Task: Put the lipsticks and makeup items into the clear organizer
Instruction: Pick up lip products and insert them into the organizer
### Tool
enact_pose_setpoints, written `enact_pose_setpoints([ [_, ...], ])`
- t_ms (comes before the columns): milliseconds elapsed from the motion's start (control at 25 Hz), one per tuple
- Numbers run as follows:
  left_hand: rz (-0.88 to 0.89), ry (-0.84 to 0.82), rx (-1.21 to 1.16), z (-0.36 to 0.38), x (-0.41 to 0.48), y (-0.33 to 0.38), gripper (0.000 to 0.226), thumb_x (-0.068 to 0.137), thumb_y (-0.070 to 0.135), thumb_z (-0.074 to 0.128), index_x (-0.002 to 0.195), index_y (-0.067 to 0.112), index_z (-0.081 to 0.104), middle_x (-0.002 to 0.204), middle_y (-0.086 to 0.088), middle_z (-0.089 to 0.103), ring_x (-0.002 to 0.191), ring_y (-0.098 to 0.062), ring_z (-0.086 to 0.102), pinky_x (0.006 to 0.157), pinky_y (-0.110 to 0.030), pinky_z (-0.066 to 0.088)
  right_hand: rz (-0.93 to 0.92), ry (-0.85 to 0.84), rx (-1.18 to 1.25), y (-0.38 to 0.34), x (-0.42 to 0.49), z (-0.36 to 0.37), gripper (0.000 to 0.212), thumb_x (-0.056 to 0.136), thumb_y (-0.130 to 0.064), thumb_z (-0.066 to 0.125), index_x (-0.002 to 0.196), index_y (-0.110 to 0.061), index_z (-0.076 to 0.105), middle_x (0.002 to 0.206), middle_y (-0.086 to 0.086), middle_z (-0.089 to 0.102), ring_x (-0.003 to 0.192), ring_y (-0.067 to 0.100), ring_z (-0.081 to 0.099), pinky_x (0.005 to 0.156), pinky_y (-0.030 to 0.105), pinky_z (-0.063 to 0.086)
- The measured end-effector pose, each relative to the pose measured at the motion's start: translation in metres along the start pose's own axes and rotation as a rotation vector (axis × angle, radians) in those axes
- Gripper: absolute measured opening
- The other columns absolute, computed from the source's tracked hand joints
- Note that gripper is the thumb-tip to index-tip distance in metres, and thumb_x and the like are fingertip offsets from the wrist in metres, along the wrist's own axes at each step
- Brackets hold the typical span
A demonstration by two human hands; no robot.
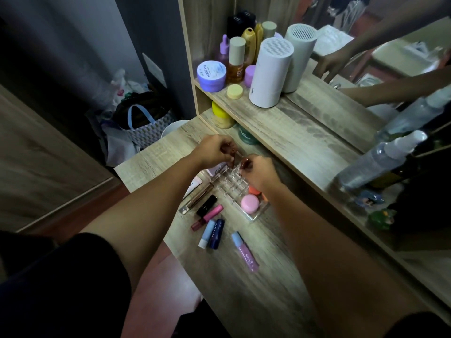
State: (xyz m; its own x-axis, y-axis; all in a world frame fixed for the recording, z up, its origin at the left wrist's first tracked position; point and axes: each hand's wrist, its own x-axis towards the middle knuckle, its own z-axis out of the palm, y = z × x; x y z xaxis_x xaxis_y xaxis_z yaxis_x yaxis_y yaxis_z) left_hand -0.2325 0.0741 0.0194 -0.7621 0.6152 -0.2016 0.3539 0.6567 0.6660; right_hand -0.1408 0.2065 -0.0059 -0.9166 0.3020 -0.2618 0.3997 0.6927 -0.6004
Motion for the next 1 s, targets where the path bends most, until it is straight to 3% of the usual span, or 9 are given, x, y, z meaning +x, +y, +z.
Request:
enact_pose_setpoints([
  [320, 0.010, -0.034, 0.046, -0.0008, 0.0004, 0.0020, 0.027, 0.072, 0.010, 0.074, 0.099, 0.009, 0.069, 0.095, -0.013, 0.074, 0.091, -0.024, 0.068, 0.087, -0.035, 0.053, 0.023, 0.010, 0.079, 0.0040, -0.0023, -0.0005, 0.016, 0.083, -0.013, 0.068, 0.097, -0.008, 0.063, 0.093, 0.009, 0.071, 0.075, 0.015, 0.060, 0.070, 0.025, 0.047],
  [520, 0.018, -0.018, 0.065, 0.0018, 0.0008, 0.0033, 0.024, 0.073, 0.011, 0.074, 0.096, 0.007, 0.070, 0.092, -0.013, 0.075, 0.089, -0.023, 0.069, 0.084, -0.030, 0.052, -0.043, 0.102, 0.142, 0.0037, -0.0012, -0.0033, 0.018, 0.080, -0.010, 0.071, 0.096, -0.007, 0.066, 0.087, 0.011, 0.073, 0.075, 0.019, 0.066, 0.079, 0.034, 0.057],
  [680, 0.005, -0.008, 0.065, 0.0029, 0.0015, 0.0019, 0.022, 0.074, 0.009, 0.073, 0.096, 0.008, 0.069, 0.093, -0.013, 0.075, 0.088, -0.022, 0.069, 0.079, -0.023, 0.048, -0.035, 0.096, 0.151, 0.0055, 0.0001, -0.0007, 0.022, 0.079, -0.011, 0.073, 0.099, -0.006, 0.066, 0.087, 0.010, 0.073, 0.073, 0.013, 0.063, 0.078, 0.030, 0.056],
  [920, 0.028, -0.027, 0.097, 0.0006, 0.0027, -0.0001, 0.024, 0.073, 0.009, 0.072, 0.097, 0.007, 0.069, 0.095, -0.014, 0.075, 0.091, -0.024, 0.068, 0.084, -0.032, 0.053, -0.026, 0.095, 0.175, 0.0040, 0.0002, 0.0007, 0.024, 0.078, -0.010, 0.073, 0.100, -0.004, 0.065, 0.089, 0.011, 0.073, 0.075, 0.014, 0.062, 0.081, 0.032, 0.056],
  [1000, 0.034, -0.031, 0.096, 0.0009, 0.0029, 0.0002, 0.024, 0.073, 0.009, 0.072, 0.097, 0.007, 0.069, 0.094, -0.013, 0.074, 0.090, -0.023, 0.068, 0.081, -0.027, 0.051, -0.017, 0.077, 0.183, 0.0036, 0.0002, -0.0005, 0.023, 0.078, -0.008, 0.073, 0.100, -0.005, 0.065, 0.081, 0.004, 0.070, 0.074, 0.012, 0.062, 0.080, 0.030, 0.055],
])
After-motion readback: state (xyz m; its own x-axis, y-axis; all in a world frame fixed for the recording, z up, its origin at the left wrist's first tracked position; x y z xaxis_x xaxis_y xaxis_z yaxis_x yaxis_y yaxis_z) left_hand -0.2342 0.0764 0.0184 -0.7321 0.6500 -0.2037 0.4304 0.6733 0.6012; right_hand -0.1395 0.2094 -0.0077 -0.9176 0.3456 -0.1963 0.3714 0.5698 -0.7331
